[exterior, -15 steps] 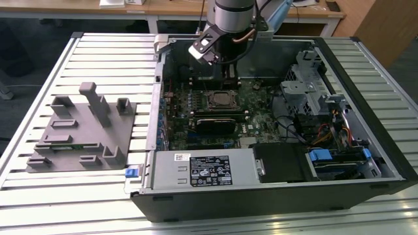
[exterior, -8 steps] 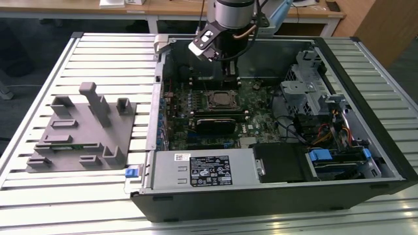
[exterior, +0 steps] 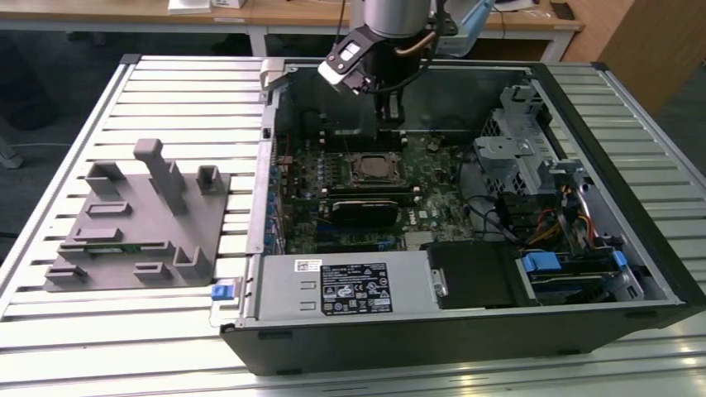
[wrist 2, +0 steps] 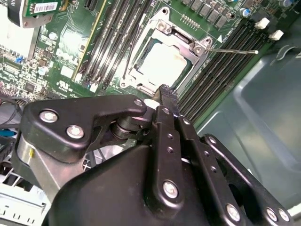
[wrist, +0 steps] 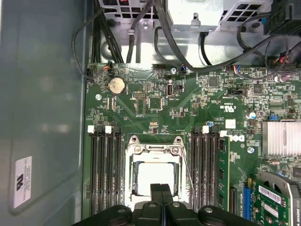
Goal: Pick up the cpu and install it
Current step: 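Install the first cpu locking lever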
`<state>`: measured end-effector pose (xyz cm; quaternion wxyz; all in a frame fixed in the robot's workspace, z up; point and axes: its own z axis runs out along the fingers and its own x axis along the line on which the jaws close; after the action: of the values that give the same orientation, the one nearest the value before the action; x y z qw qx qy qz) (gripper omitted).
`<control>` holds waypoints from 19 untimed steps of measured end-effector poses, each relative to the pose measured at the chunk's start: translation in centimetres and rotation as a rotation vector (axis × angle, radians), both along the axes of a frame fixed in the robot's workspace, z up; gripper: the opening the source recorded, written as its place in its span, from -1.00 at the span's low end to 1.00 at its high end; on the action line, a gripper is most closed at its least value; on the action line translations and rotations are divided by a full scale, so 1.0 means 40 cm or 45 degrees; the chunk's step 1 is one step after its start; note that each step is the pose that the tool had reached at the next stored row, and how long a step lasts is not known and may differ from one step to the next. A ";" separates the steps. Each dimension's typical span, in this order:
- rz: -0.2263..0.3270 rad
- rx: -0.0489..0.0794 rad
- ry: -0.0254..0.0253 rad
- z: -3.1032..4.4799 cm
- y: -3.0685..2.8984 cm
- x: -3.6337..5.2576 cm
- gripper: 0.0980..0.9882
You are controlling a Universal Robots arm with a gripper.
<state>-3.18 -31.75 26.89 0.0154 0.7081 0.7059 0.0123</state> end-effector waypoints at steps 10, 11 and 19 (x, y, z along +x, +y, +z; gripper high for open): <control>0.090 0.000 0.0000 0.002 0.000 0.000 -0.98; 0.104 0.000 -0.0001 0.001 0.000 0.000 -0.98; 0.223 0.000 0.0000 0.002 0.000 0.000 -0.98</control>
<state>-3.18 -31.75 26.95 0.0143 0.6436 0.7651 0.0137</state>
